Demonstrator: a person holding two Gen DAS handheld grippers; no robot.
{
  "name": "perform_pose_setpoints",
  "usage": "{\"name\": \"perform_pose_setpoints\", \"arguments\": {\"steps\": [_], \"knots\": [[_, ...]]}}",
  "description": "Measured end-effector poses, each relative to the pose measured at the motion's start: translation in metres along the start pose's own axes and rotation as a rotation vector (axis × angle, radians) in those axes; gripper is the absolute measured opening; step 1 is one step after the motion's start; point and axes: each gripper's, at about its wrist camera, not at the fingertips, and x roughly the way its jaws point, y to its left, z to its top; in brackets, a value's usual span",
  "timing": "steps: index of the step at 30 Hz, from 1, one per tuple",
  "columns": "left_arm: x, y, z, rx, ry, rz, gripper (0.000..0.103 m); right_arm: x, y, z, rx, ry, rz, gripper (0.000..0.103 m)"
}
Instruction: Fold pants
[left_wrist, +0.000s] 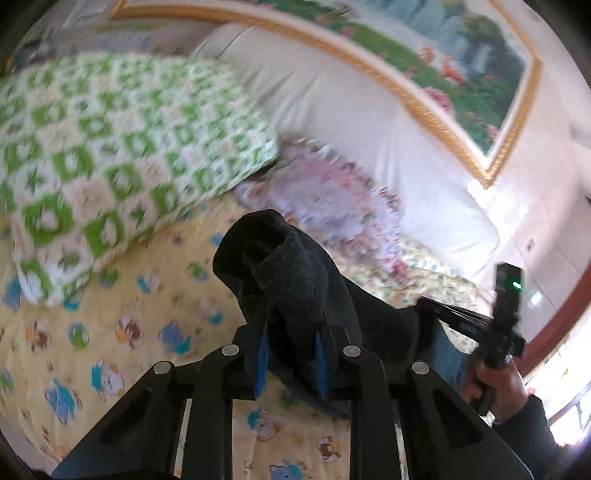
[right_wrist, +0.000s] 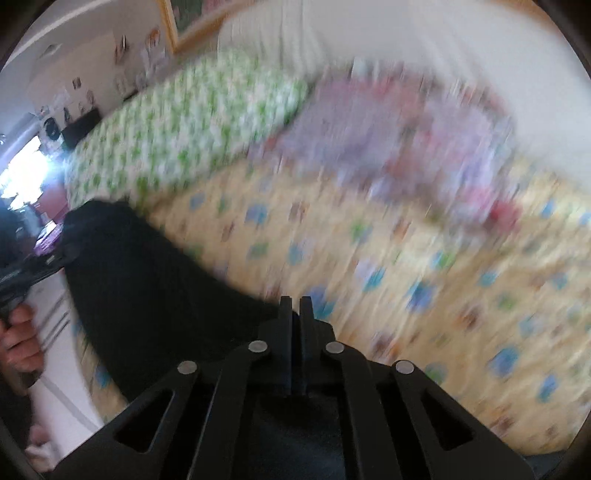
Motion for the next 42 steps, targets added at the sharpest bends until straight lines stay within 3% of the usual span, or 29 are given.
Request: {"name": "perform_pose_setpoints", "arguments": {"steps": [3, 6, 8, 12, 15, 20, 22, 27, 38, 42], "knots": [[0.017, 0.012, -0.007, 0.008, 0.041, 0.046, 0.020, 0.006, -0.002, 0.007, 0.022, -0.019, -0.005, 0.004], [0.043, 0.042, -0.026, -0.060, 0.131, 0.098, 0.020, 0.036, -0.010, -0.006, 0.083, 0.051, 0.039, 0.004], [0.047, 0.057, -0.037, -0.083, 0.143, 0.109, 0.020, 0.052, -0.016, -0.020, 0.118, 0.097, 0.057, 0.004], [0.042, 0.068, -0.047, -0.111, 0.154, 0.114, 0.032, 0.068, -0.021, -0.038, 0.158, 0.166, 0.068, 0.004], [0.027, 0.064, -0.046, -0.105, 0.138, 0.156, 0.046, 0.065, -0.023, -0.036, 0.187, 0.157, 0.059, 0.012], [-0.004, 0.049, -0.032, -0.089, 0.046, 0.224, 0.049, 0.031, -0.037, -0.037, 0.259, 0.078, 0.048, 0.030], [-0.012, 0.043, -0.026, -0.102, 0.023, 0.198, 0.053, 0.008, -0.045, -0.044, 0.303, 0.032, 0.058, 0.035], [-0.005, 0.007, -0.016, -0.057, 0.027, 0.126, 0.053, -0.042, -0.065, -0.069, 0.384, -0.036, 0.029, 0.036], [0.042, -0.075, -0.031, 0.052, 0.157, -0.041, 0.059, -0.116, -0.102, -0.124, 0.524, -0.095, -0.055, 0.037], [0.060, -0.103, -0.040, 0.088, 0.208, -0.091, 0.061, -0.143, -0.114, -0.144, 0.587, -0.132, -0.089, 0.044]]}}
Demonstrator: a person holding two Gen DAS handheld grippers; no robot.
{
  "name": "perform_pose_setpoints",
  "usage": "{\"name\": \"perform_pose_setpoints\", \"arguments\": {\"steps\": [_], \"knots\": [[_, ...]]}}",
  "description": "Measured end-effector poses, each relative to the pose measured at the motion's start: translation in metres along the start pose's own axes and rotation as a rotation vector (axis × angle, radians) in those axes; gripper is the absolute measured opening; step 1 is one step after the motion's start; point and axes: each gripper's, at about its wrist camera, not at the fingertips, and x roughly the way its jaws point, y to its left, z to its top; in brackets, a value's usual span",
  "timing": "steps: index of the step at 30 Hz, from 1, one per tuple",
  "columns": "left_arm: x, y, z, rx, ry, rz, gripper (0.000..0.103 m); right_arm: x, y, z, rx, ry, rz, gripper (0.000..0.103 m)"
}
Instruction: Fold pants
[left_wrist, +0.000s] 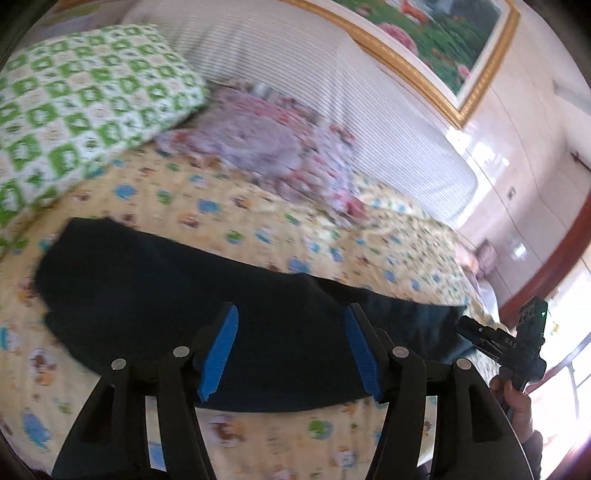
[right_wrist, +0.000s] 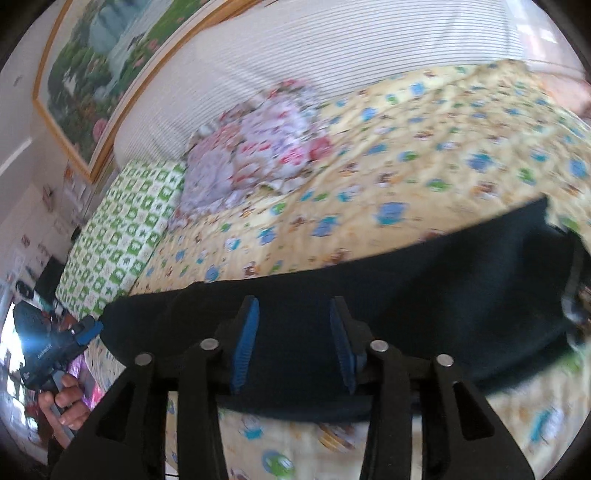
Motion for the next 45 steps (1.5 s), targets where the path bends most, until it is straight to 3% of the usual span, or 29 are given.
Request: {"name": "perform_pose_setpoints", "arguments": {"steps": [11, 32, 37, 45], "knots": [[0.055, -0.084, 0.000, 0.142, 0.100, -0.131, 0.065, -0.063, -0.066, -0.017, 0.145, -0.082, -0.081, 0.045], [0.163, -0.234, 0.013, 0.452, 0.284, -0.284, 0.068, -0.098, -0.138, -0.036, 0.341, -0.160, -0.129, 0.053], [0.195, -0.265, 0.008, 0.522, 0.350, -0.316, 0.068, -0.096, -0.147, -0.036, 0.376, -0.165, -0.109, 0.053], [0.265, -0.303, 0.003, 0.587, 0.534, -0.392, 0.068, -0.092, -0.153, -0.034, 0.416, -0.175, -0.082, 0.053]]}}
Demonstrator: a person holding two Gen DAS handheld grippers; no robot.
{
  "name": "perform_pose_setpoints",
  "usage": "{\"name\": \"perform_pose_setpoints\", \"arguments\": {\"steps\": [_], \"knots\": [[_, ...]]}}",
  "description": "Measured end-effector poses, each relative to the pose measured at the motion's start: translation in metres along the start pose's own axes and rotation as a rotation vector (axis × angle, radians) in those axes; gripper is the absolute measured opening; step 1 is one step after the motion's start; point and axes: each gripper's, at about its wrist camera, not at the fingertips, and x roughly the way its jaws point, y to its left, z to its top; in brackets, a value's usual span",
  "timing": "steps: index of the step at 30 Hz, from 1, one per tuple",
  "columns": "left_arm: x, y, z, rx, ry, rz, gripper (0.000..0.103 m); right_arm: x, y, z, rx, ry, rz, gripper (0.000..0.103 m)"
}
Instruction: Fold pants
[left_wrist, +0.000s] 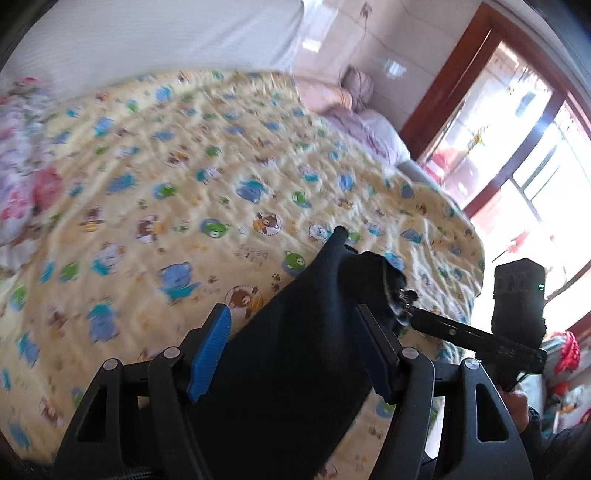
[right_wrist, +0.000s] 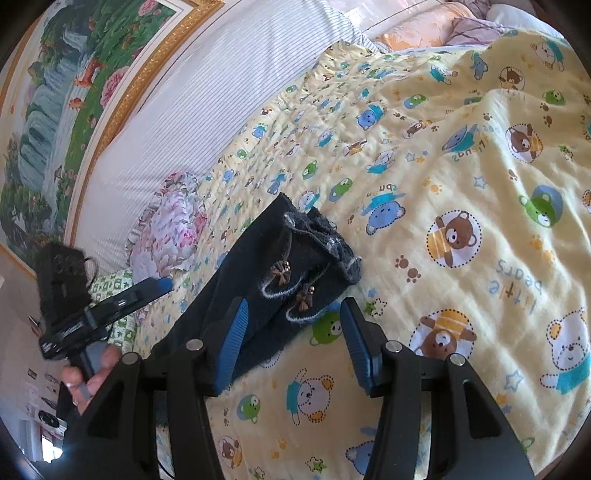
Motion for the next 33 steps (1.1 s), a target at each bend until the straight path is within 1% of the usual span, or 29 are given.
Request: {"name": "perform_pose_setpoints", "arguments": {"steps": [1, 3, 8, 9, 13, 15, 16, 17, 18, 19, 20, 21, 24, 28, 30, 33], "knots": [[0.011, 0.002, 0.005, 0.004, 0.033, -0.014, 0.068, 0.001, 0.000, 0.001, 0.005, 0.001, 0.001, 0.053], [0.025, 0.005, 0.011, -0.003, 0.073, -0.021, 0.068, 0.004, -0.001, 0.003, 0.021, -0.004, 0.008, 0.053], [0.065, 0.005, 0.020, -0.001, 0.202, -0.130, 0.067, 0.008, -0.005, 0.007, 0.060, -0.018, 0.025, 0.053], [0.071, 0.002, 0.021, 0.009, 0.221, -0.135, 0.067, 0.009, -0.007, 0.008, 0.070, -0.022, 0.029, 0.053], [0.086, -0.012, 0.024, 0.074, 0.250, -0.130, 0.066, 0.016, -0.007, 0.011, 0.082, -0.029, 0.042, 0.053], [0.093, -0.016, 0.026, 0.085, 0.260, -0.132, 0.066, 0.019, -0.007, 0.012, 0.069, -0.036, 0.053, 0.053], [0.094, -0.016, 0.027, 0.078, 0.257, -0.127, 0.060, 0.020, -0.007, 0.012, 0.060, -0.040, 0.057, 0.052], [0.094, -0.016, 0.028, 0.072, 0.250, -0.123, 0.053, 0.021, -0.007, 0.012, 0.048, -0.045, 0.059, 0.044], [0.094, -0.015, 0.029, 0.061, 0.245, -0.119, 0.037, 0.023, -0.007, 0.012, 0.040, -0.048, 0.058, 0.028], [0.093, -0.013, 0.029, 0.044, 0.238, -0.130, 0.025, 0.025, -0.008, 0.012, 0.039, -0.041, 0.062, 0.019], [0.091, -0.009, 0.029, 0.024, 0.229, -0.156, 0.019, 0.027, -0.011, 0.012, 0.051, -0.034, 0.076, 0.015], [0.087, -0.007, 0.028, 0.011, 0.219, -0.180, 0.014, 0.027, -0.014, 0.012, 0.068, -0.035, 0.092, 0.015], [0.071, -0.008, 0.025, 0.020, 0.175, -0.200, 0.011, 0.020, -0.009, 0.010, 0.059, -0.055, 0.127, 0.015], [0.044, -0.012, 0.023, 0.029, 0.117, -0.214, 0.011, 0.011, 0.005, 0.011, 0.033, -0.070, 0.177, 0.015], [0.027, -0.010, 0.021, 0.012, 0.080, -0.236, 0.011, 0.007, 0.016, 0.012, 0.015, -0.071, 0.218, 0.015], [0.001, -0.006, 0.016, -0.013, 0.022, -0.260, 0.011, 0.000, 0.037, 0.011, -0.018, -0.068, 0.303, 0.015]]}}
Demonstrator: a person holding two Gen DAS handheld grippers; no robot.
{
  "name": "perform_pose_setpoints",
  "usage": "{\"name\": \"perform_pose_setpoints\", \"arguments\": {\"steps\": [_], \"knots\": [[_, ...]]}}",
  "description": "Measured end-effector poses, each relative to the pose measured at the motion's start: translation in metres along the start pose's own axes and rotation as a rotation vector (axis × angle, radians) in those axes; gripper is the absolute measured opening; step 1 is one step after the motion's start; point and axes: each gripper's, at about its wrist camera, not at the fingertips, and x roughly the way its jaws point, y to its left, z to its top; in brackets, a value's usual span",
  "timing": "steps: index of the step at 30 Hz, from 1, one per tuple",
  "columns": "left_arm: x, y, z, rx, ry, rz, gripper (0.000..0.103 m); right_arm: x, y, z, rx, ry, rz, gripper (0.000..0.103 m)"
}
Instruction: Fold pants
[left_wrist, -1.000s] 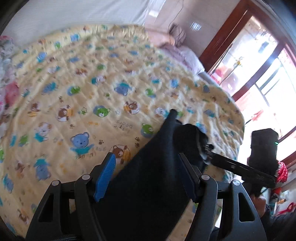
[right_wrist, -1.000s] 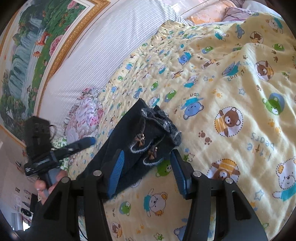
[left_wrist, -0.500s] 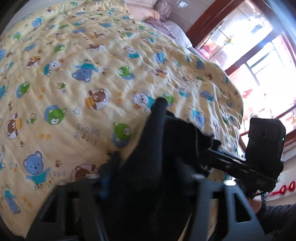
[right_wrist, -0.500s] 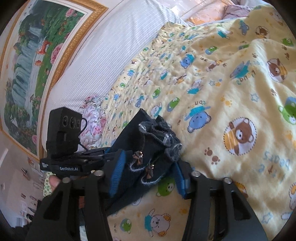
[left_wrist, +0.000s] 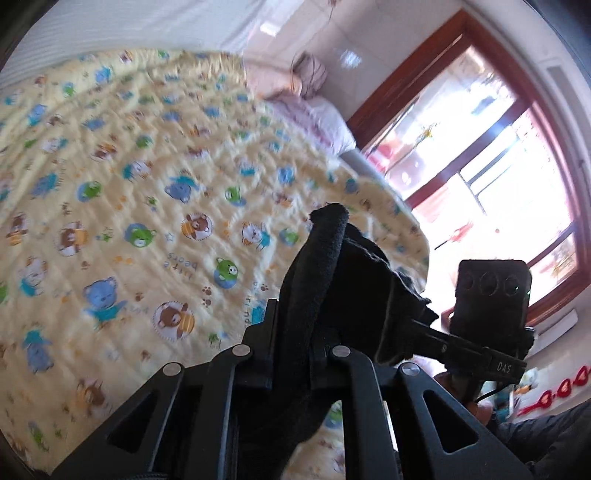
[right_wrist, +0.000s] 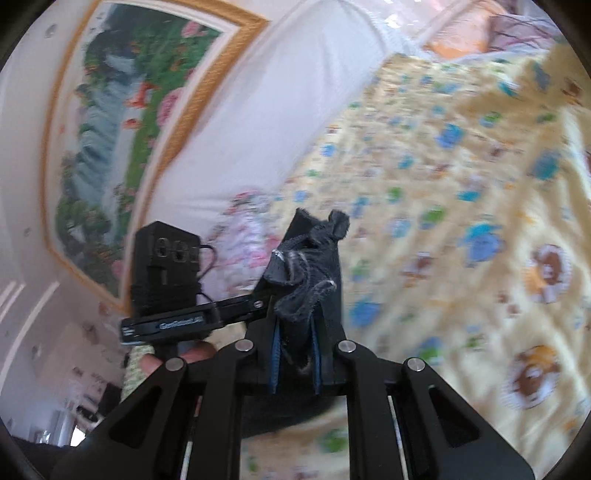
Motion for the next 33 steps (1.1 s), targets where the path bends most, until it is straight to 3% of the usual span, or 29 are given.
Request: {"name": "perform_pose_setpoints", "arguments": {"steps": [6, 14, 26, 33], "knots": [[-0.051, 0.003, -0.030, -0.024, -0.098, -0.017, 0.011, 0.011, 0.041, -0.009, -0.042, 0.037, 0.149, 0.015], [-0.098, 0.038, -0.082, -0.147, -0.217, -0.026, 0.011, 0.051, 0.076, -0.037, -0.046, 0.153, 0.275, 0.015], [-0.120, 0.108, -0.151, -0.353, -0.282, -0.027, 0.011, 0.129, 0.083, -0.091, -0.017, 0.317, 0.287, 0.015], [-0.139, 0.131, -0.188, -0.457, -0.328, 0.001, 0.008, 0.147, 0.077, -0.110, -0.009, 0.394, 0.257, 0.015]]}}
